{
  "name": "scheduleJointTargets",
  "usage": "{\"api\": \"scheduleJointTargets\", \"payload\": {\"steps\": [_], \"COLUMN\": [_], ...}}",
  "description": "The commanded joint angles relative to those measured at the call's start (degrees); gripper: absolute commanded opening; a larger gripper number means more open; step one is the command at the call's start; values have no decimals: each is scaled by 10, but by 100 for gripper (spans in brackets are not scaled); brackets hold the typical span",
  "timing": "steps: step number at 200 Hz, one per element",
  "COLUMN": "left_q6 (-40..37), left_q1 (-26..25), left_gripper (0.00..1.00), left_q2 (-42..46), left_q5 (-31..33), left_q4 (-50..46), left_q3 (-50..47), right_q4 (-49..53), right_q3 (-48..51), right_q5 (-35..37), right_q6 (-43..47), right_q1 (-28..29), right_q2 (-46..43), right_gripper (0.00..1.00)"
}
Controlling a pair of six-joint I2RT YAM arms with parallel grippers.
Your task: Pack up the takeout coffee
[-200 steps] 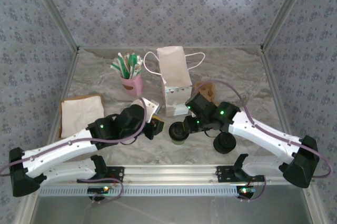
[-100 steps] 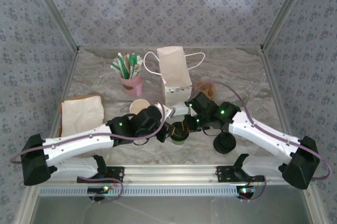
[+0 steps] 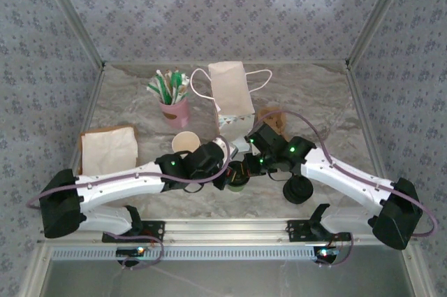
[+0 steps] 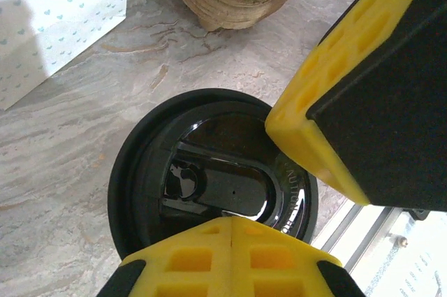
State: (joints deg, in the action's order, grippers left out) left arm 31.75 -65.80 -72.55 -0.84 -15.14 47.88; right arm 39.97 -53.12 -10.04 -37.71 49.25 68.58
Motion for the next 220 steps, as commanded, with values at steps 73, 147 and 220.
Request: {"api": "scheduleJointTargets", "payload": {"steps": [73, 147, 220], "left_q6": [30, 23, 25], "left_q1": [-6, -6, -8], "left_gripper": [0, 3, 3], "left_q2": [13, 31, 26], "left_q5": [-5, 11, 12], "left_q4": [18, -8, -4], "left_q3": [-30, -11, -10], "right_q4": [36, 48, -52], "right_q3": [-6, -3, 85], "right_q5": [35, 37, -35], "right_q6": [1, -13, -69], "right_q1": [14, 20, 18], "right_q2": [15, -51, -95], "right_gripper": [4, 12, 12]}}
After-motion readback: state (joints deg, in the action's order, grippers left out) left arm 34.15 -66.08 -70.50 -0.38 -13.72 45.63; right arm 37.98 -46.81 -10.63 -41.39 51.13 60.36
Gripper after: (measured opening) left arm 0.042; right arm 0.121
